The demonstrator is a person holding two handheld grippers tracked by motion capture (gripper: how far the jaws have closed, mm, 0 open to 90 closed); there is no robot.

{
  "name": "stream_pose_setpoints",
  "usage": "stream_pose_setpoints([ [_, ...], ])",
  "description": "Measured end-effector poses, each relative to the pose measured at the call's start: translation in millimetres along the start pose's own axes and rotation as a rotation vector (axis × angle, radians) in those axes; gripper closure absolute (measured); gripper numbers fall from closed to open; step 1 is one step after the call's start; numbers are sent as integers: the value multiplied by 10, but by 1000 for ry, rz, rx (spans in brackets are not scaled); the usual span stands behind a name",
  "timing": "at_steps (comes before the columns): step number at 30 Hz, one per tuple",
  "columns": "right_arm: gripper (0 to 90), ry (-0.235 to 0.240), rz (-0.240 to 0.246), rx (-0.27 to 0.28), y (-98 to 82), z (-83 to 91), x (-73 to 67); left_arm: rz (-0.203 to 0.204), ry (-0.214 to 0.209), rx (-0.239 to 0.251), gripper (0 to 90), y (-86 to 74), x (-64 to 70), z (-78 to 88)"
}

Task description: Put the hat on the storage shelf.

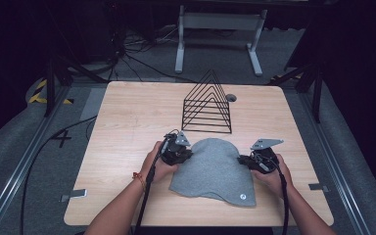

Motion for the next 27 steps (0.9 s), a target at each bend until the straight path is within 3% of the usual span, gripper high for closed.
stream_pose_setpoints([
  [5,856,-21,47,60,107,174,-62,-49,25,45,846,93,31,149],
  [9,859,-32,71,139,266,407,-114,-63,25,119,847,191,48,326],
  [11,858,-35,77,151,301,451,-124,-74,40,145,847,260,38,419],
  [18,858,-72,143,242,680,764,-140,-120,73,208,850,638,-56,801],
  [24,858,-93,180,298,988,978,-128,-143,99,254,851,907,-85,1029],
  [26,859,-111,191,328,1167,1115,-122,-182,129,259,851,1031,-102,1122],
  [27,859,-111,191,328,1167,1115,-122,-184,131,265,851,1092,-110,1164],
])
Point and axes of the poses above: each handheld gripper's, and its own axes: z roughly backward along the jaws, y roughly out of its top, x roughly to its right, the point moved 4 cm from there along -z, roughly forward along the jaws, and after that the axes turned 2 degrees about -z, right-handed, at the moved point
